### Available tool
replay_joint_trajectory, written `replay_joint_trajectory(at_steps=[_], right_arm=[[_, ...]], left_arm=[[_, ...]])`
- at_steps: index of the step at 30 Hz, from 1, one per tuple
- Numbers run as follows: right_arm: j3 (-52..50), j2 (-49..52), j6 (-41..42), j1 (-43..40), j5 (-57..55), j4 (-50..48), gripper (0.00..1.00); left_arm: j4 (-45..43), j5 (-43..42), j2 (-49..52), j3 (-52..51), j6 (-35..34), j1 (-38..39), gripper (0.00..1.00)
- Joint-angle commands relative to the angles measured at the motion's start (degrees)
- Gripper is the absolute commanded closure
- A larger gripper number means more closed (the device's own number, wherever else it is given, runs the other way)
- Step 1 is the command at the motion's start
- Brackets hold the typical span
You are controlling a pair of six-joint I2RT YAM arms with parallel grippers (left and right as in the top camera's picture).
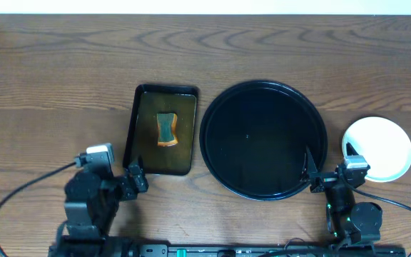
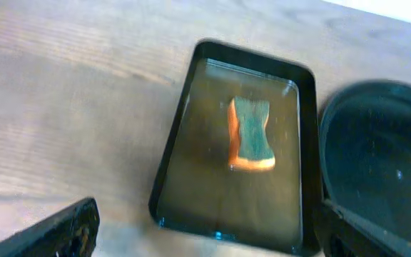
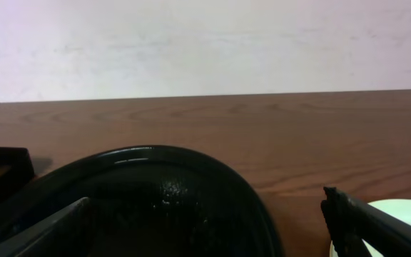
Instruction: Clean dirty plates on tray and stack at the side
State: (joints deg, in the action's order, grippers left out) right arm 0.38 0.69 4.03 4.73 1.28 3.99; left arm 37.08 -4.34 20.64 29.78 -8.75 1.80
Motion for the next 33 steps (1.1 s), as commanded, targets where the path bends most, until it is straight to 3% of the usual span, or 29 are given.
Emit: replay_joint_trajectory(at_steps=[1, 11, 17, 22, 33], right_arm=[[-0.1, -0.4, -0.7, 0.6, -0.2, 0.3, 0.01], [-0.1, -0.4, -0.7, 0.6, -0.2, 0.3, 0.01], [-0.1, -0.4, -0.7, 0.6, -0.2, 0.3, 0.01], [-0.1, -0.4, -0.7, 0.6, -0.2, 0.3, 0.01], [-0.1, -0.4, -0.7, 0.6, -0.2, 0.3, 0.01]], left_arm=[[-4.5, 0.5, -5.7, -6.4, 1.2, -0.5, 0.03], [-24.2, 0.6, -20.7, -23.0, 1.0, -1.0, 0.03], [-41.1, 0.5, -20.6, -29.7, 4.6, -1.2, 0.03], [-33.1, 0.5, -20.6, -29.6, 6.6, -1.3, 0.03], [-33.3, 0.5, -20.5, -29.6, 6.6, -1.2, 0.03]])
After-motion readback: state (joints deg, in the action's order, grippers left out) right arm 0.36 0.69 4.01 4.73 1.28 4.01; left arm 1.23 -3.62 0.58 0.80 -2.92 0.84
